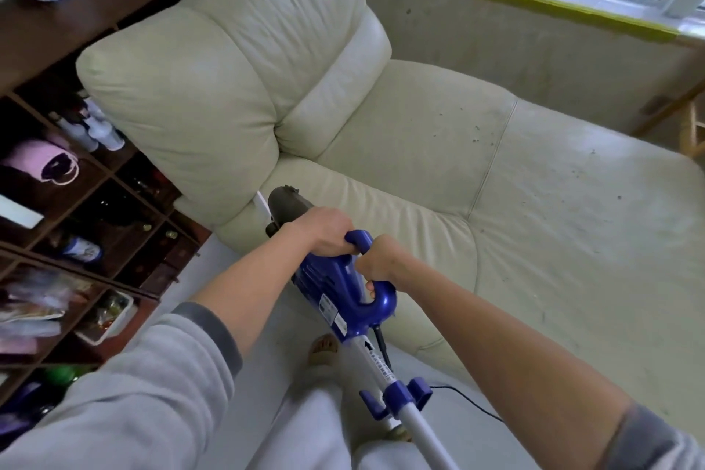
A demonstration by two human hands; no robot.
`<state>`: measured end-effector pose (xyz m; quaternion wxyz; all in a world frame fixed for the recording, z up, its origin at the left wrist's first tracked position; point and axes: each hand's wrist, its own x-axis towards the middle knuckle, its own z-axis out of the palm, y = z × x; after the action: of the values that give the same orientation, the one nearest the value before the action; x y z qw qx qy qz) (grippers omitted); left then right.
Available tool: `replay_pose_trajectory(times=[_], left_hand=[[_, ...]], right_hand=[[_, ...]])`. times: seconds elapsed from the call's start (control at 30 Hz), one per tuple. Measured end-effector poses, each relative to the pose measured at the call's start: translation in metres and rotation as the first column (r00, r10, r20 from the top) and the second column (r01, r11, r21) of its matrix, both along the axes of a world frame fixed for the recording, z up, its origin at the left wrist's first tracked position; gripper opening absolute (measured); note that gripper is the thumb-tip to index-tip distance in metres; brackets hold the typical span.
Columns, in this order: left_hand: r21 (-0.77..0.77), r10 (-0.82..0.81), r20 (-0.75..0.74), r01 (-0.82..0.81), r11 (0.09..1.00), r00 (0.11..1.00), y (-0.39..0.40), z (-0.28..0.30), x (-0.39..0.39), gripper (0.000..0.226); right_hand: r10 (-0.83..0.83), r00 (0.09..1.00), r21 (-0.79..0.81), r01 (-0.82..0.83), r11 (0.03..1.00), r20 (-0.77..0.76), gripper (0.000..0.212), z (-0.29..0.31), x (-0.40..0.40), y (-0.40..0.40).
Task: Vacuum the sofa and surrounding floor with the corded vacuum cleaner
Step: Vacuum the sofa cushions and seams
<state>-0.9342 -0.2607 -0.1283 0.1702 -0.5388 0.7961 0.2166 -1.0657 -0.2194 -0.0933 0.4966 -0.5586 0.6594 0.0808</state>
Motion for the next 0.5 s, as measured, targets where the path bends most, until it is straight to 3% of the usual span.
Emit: replay_pose_trajectory(times=[0.5], left_hand=[[0.047, -0.055, -0.017, 0.056, 0.997, 0.998, -0.054, -0.010, 0.006, 0.032]], right_hand=[[0.005, 0.997, 0.013, -0.004, 1.000, -0.073, 0.015, -0.011, 0.004, -0.057]])
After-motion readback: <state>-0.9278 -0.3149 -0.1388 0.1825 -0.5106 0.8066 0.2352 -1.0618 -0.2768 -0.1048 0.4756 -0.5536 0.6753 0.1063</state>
